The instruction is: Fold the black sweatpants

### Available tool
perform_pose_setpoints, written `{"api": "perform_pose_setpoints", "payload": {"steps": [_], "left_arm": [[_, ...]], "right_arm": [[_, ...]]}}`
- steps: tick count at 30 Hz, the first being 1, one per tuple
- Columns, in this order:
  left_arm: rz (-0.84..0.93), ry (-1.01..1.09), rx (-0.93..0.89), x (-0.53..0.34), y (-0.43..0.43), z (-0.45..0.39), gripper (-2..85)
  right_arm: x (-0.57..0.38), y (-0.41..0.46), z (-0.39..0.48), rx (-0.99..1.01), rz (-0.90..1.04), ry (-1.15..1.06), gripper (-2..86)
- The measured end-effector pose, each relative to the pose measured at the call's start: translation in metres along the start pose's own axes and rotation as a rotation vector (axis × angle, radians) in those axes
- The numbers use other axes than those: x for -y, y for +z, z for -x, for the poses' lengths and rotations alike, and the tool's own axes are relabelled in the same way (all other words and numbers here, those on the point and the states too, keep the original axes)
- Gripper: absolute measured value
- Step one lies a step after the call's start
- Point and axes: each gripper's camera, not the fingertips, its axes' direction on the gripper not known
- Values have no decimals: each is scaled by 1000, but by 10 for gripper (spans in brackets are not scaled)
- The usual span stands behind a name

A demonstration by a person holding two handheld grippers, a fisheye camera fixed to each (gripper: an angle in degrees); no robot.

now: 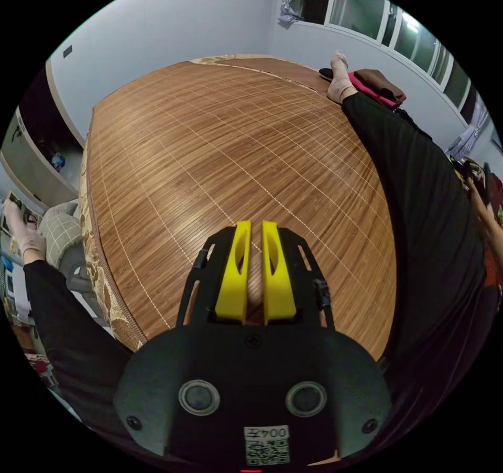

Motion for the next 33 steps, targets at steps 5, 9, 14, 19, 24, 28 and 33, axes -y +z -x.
{"api": "perform_pose_setpoints", "payload": {"steps": [5, 9, 14, 19, 24, 28, 33], "left_arm": [[2, -7, -14, -1, -4, 4, 16], [3, -22, -31, -2, -10, 12, 17], [2, -52, -61, -2, -20, 26, 19], [1, -77, -86, -3, -32, 40, 22], [-5, -111, -126, -6, -50, 60, 31], [-12, -121, -171, -8, -64, 73, 44], [-54, -129, -286, -13, -88, 90, 92]], "right_arm": [[75, 56, 23, -33, 0, -36, 203], [116, 97, 45, -81, 57, -78, 202], [139, 128, 59, -124, 157, -117, 136], [153, 112, 69, -136, 179, -106, 63], [163, 54, 46, 112, 65, 117, 39], [169, -14, 51, 510, -154, 178, 37], [201, -141, 120, 1150, -481, 18, 33]]}}
